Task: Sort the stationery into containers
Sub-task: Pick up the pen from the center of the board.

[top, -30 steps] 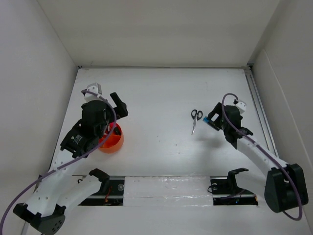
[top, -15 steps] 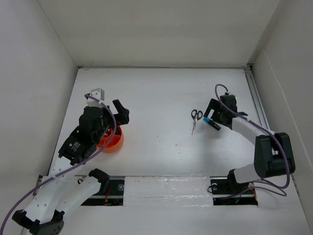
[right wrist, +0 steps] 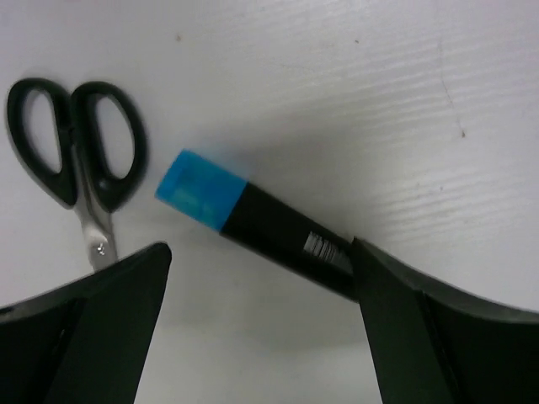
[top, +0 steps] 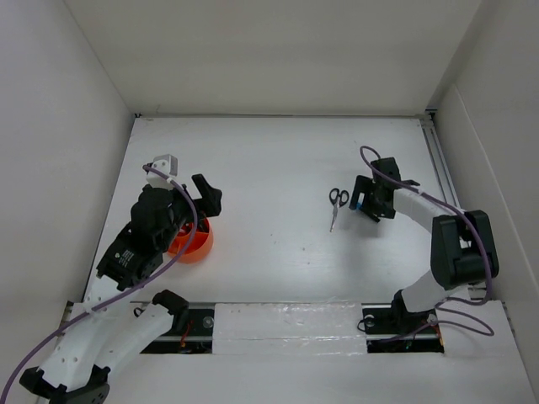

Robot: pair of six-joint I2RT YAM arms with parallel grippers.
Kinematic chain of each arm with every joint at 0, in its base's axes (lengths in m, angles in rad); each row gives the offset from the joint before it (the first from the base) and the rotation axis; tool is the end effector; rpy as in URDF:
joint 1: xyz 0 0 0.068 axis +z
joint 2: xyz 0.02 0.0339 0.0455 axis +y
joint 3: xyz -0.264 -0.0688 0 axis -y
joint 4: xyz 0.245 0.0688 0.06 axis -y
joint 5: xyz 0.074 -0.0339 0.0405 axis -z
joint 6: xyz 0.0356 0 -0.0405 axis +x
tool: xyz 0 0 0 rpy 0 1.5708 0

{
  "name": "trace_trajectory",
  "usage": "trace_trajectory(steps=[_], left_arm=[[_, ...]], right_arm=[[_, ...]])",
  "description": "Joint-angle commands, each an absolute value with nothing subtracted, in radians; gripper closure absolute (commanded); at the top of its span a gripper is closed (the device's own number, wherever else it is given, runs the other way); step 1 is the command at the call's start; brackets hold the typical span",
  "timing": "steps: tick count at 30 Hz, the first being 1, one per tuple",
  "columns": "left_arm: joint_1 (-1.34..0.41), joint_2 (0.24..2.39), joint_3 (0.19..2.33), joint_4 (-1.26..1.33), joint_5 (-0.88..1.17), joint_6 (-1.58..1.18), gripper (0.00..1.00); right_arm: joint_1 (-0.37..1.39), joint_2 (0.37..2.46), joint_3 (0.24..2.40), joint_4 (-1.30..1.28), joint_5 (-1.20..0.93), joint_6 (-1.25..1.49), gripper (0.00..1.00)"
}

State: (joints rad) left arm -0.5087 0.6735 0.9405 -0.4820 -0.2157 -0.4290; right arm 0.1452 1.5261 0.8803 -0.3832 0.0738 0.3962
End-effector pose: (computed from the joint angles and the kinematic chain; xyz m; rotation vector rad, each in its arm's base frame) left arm 0.1263 -0.0617 0.3775 -0.0851 1.8043 -0.4809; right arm 0.2937 0.0403 0.1839 0.3517 2.5748 0.1005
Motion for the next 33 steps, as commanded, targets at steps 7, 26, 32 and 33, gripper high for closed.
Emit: trace_trajectory(steps=[7, 26, 32, 33], left_arm=[[-0.511, 0.66, 0.934, -0.442, -0.207, -0.414, 0.0], [-0.511, 0.669, 0.934, -0.442, -0.227, -0.414, 0.0], [-0.511, 0.66, 0.943, -0.442, -0.177, -0.404, 0.0], [-0.511, 0.65, 0.943, -0.43, -0.143, -0.403, 0.0]], right_arm=[[0.18, 1.632, 0.96, -0.459, 0.112, 0.368, 0.11], [0.147, 1.664, 0.983, -0.506, 0.103, 0.368, 1.0], [0.17, 1.56, 0.941, -0.45, 0.124, 0.402, 1.0], [0.179, 1.48, 0.93, -0.419, 0.115, 0.42, 1.0]])
